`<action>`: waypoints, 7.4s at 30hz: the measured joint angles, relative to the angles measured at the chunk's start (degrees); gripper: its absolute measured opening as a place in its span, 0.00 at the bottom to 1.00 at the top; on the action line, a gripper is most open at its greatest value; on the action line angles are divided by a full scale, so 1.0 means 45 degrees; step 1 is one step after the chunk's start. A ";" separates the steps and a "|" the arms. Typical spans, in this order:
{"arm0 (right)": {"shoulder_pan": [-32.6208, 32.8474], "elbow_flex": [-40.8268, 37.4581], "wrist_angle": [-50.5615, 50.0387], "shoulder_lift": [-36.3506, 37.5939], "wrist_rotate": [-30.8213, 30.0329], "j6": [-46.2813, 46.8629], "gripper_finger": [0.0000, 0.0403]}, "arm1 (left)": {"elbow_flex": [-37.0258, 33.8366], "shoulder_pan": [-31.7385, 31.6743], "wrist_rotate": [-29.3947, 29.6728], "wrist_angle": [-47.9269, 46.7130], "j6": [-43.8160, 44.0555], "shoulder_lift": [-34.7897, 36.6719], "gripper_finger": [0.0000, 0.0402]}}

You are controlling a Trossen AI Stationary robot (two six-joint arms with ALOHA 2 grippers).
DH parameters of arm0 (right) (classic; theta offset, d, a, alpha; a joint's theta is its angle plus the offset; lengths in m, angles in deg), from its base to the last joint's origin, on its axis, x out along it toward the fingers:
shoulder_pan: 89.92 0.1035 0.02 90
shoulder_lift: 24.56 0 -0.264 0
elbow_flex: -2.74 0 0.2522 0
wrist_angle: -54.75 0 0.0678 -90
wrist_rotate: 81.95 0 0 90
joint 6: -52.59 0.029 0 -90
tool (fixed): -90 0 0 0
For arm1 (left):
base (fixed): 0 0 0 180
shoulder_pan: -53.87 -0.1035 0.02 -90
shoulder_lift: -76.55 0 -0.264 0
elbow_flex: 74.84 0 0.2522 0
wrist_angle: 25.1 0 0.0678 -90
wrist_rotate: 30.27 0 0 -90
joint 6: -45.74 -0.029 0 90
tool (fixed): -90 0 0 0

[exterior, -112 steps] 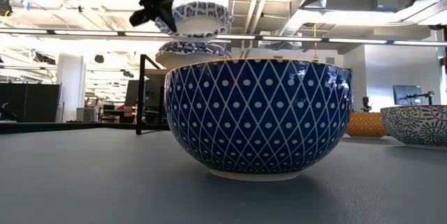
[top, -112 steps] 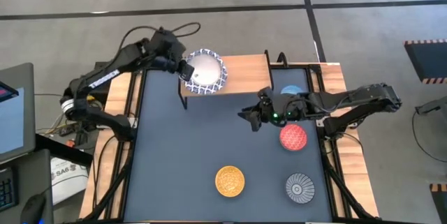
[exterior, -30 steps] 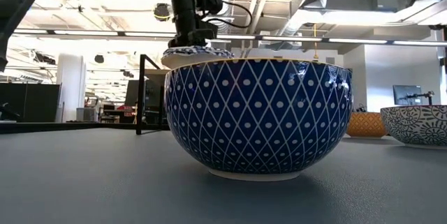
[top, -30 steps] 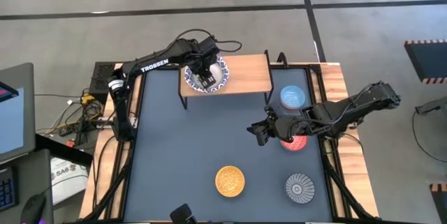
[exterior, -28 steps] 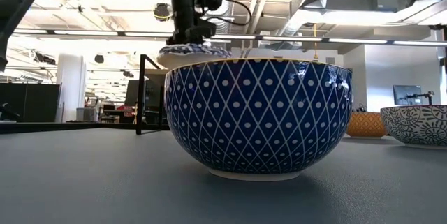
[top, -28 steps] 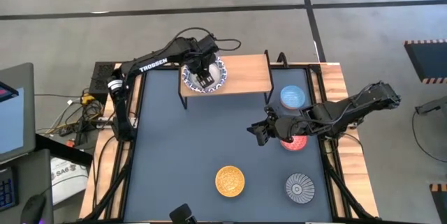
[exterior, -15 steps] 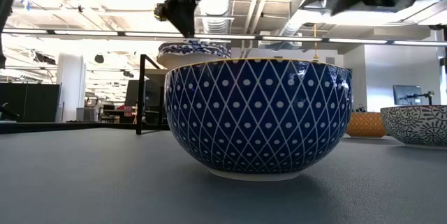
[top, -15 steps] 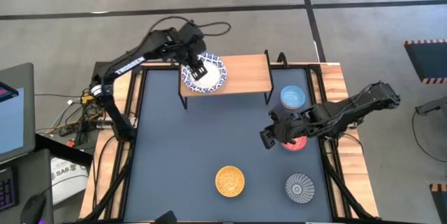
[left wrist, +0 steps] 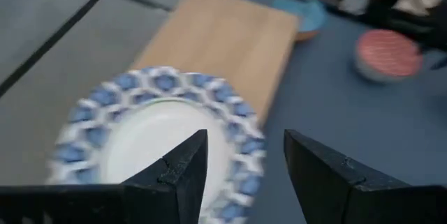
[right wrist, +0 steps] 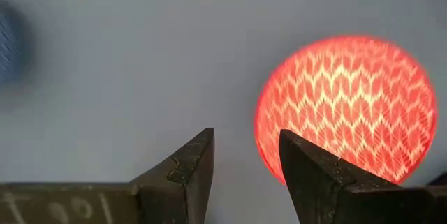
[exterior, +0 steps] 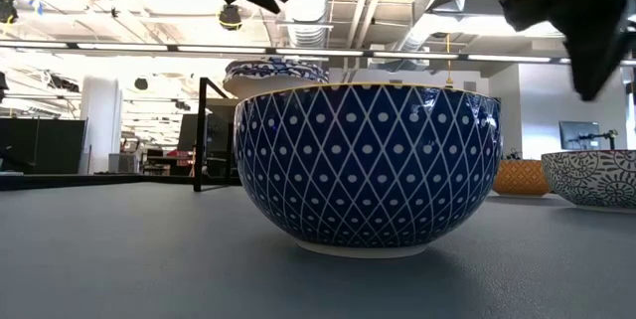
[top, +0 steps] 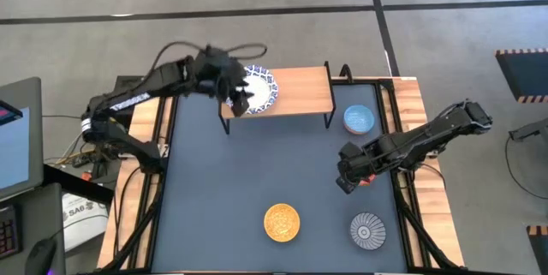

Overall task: Place and stack bowls onto a shelf
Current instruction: Put the red bowl on the shelf, then stack the yellow bowl on top of the red bowl on the shelf

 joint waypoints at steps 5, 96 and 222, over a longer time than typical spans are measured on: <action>0.0347 -0.0755 -0.0069 0.0182 0.0528 -0.0518 0.46 | -0.2879 0.1718 0.0098 0.2445 0.1029 0.1065 0.43; -0.8097 0.7288 0.0555 -0.4071 -0.2537 -1.4908 0.10 | -0.5506 0.6880 0.3481 0.4070 0.7010 0.0029 0.43; 0.1375 0.3450 0.8175 -0.7320 -0.1610 0.0335 0.36 | -1.0281 0.8456 0.2038 0.6438 0.5366 0.2404 0.43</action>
